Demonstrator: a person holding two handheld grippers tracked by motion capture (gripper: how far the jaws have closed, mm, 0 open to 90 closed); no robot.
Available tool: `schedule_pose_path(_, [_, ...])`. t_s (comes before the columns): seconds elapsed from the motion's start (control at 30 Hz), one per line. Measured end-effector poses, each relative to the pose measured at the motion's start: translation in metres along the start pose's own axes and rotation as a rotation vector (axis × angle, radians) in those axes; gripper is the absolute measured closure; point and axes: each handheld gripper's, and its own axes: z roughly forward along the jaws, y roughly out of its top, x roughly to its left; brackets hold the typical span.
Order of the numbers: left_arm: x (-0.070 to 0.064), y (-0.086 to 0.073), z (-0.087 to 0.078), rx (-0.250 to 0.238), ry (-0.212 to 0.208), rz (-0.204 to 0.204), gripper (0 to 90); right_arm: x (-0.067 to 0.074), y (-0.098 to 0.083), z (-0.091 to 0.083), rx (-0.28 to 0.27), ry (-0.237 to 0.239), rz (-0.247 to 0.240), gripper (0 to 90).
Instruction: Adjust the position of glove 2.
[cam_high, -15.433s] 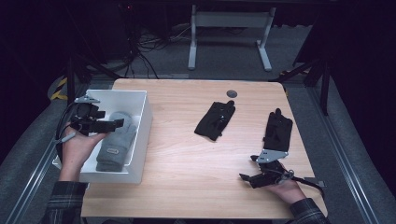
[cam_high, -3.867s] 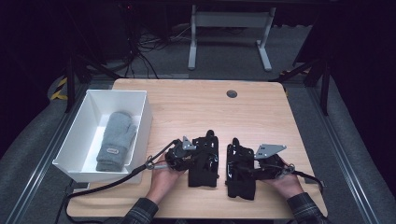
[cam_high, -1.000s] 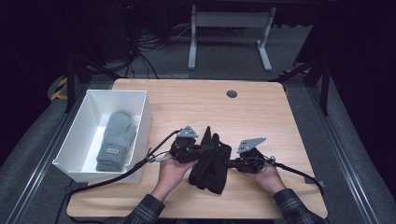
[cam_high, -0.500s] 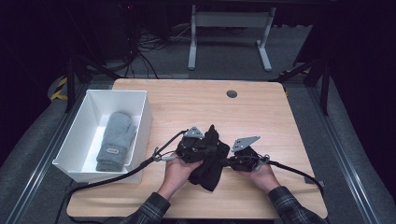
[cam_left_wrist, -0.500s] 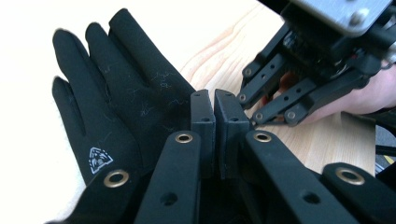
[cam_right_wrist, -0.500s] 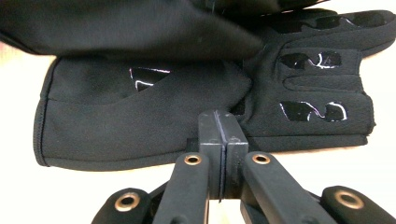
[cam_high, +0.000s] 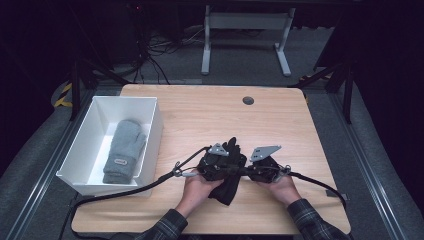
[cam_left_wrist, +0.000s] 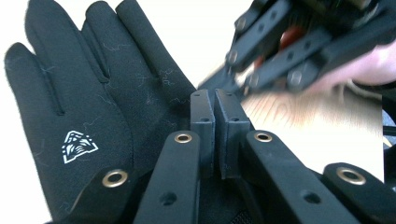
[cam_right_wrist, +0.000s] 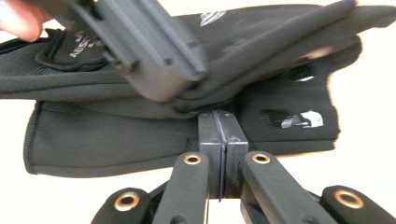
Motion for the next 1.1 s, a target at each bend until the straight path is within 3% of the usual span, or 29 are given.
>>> schedule_pose_path(0.13, [-0.001, 0.000, 0.000, 0.000, -0.001, 0.007, 86.7, -0.004, -0.002, -0.004, 0.021, -0.034, 0.001, 90.0])
schedule_pose_path(0.27, [-0.001, 0.000, 0.000, 0.001, -0.002, 0.011, 86.8, -0.001, -0.005, 0.003, 0.057, -0.023, -0.009, 90.0])
schedule_pose_path(0.5, [-0.001, -0.002, 0.006, -0.006, -0.054, 0.002, 82.3, -0.002, -0.005, 0.005, 0.049, -0.016, -0.001, 90.0])
schedule_pose_path(0.63, [-0.004, 0.001, 0.000, -0.017, -0.048, 0.028, 77.4, -0.005, -0.005, 0.000, 0.062, -0.059, -0.011, 90.0])
schedule_pose_path(0.73, [-0.006, 0.000, -0.003, -0.004, -0.038, 0.045, 90.0, -0.011, -0.007, -0.010, 0.037, -0.101, 0.000, 73.2])
schedule_pose_path(0.83, [-0.009, -0.003, -0.001, 0.018, -0.024, 0.055, 90.0, -0.017, -0.013, -0.018, 0.046, -0.144, 0.022, 62.3])
schedule_pose_path(0.93, [-0.009, -0.008, 0.006, 0.054, -0.028, 0.057, 90.0, -0.022, -0.022, -0.028, 0.019, -0.153, 0.051, 54.5])
schedule_pose_path(1.1, [-0.011, -0.014, 0.013, 0.107, -0.024, 0.060, 90.0, -0.025, -0.030, -0.036, 0.026, -0.175, 0.043, 43.2])
